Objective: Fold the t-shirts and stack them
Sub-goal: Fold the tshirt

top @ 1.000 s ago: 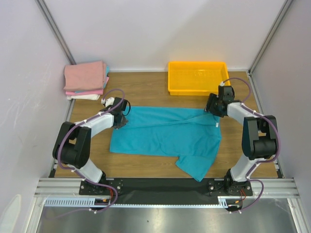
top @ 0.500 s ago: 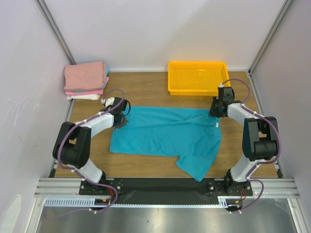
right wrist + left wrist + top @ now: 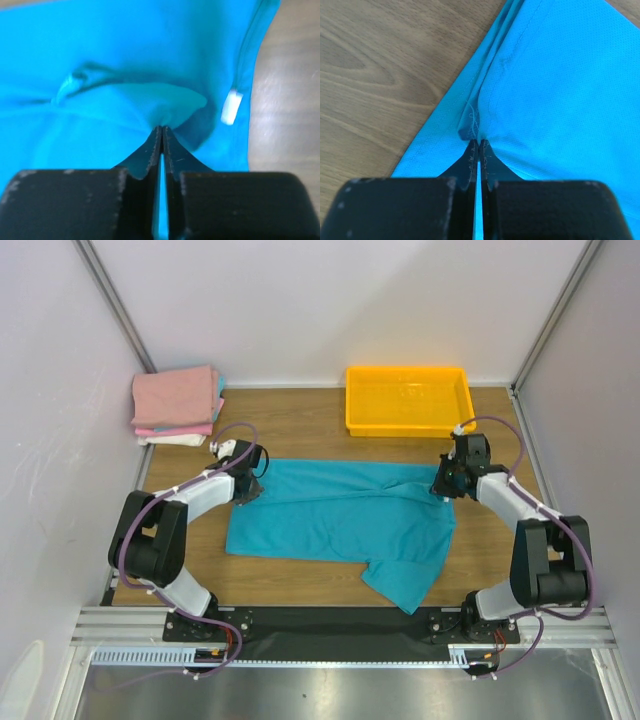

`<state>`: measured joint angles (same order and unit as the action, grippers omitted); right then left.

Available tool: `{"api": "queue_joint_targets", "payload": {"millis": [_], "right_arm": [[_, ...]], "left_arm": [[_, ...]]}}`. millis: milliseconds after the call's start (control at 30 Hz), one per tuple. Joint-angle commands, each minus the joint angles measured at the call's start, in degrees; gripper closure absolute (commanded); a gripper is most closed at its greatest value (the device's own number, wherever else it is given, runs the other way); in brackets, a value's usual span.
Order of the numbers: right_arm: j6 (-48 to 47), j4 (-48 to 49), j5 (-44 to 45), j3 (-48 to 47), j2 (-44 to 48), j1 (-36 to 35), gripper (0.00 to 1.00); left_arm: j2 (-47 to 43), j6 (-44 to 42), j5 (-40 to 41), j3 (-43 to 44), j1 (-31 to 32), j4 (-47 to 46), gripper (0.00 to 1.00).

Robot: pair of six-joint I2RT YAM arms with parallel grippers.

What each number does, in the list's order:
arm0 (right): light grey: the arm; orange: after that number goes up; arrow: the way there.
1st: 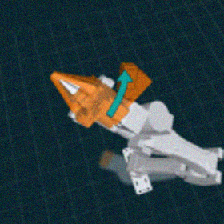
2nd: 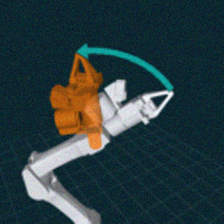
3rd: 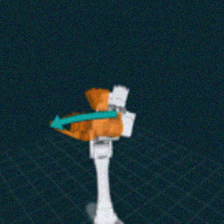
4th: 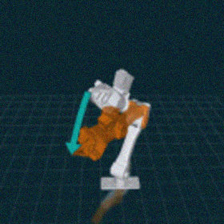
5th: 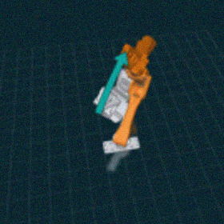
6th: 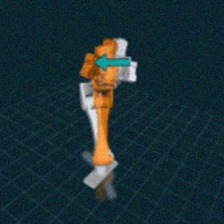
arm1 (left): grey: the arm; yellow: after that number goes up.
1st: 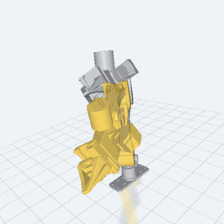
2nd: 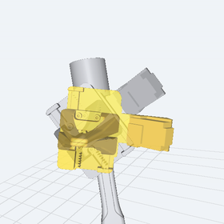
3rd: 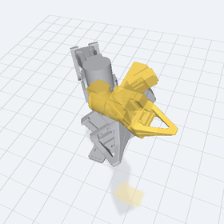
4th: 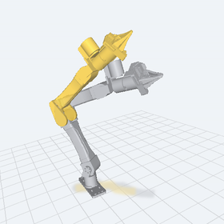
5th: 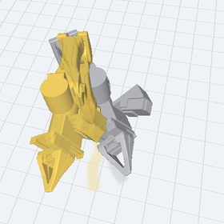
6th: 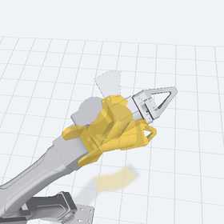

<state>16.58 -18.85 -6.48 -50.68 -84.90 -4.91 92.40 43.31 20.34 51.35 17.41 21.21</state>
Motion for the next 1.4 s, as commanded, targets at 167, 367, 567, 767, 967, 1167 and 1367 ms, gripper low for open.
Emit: {"api": "queue_joint_targets", "payload": {"millis": [167,367,567,767,967,1167,1367], "right_arm": [[-1.81,-8.12,-2.23,3.31,7.47,0.25,0.58],[-0.14,-5.77,-6.08,-5.65,6.16,3.50,0.49],[0.56,2.14,-9.68,-11.10,-2.01,2.98,0.45],[-5.21,3.63,-13.11,-14.10,-12.21,-3.34,0.42],[-5.51,2.15,-13.91,-17.26,-17.31,-6.34,0.39],[-3.13,0.92,-11.10,-16.48,-16.53,-6.69,0.41],[-2.43,0.75,-9.69,-15.59,-16.96,-7.83,0.43]], "left_arm": [[-0.64,-2.44,0.67,1.82,0.17,-1.09,1.00],[-1.96,-2.88,1.46,1.47,0.17,-0.91,1.00],[-2.05,-2.97,1.46,0.68,0.17,-1.26,1.00],[-2.66,-3.14,1.46,-0.29,0.17,-1.61,1.00],[-3.28,-3.58,1.46,-0.64,0.17,-1.61,1.00],[-3.54,-3.93,1.81,-0.90,0.17,-1.26,1.00],[-2.84,-4.37,1.72,-0.29,0.17,-1.26,1.00]]}}
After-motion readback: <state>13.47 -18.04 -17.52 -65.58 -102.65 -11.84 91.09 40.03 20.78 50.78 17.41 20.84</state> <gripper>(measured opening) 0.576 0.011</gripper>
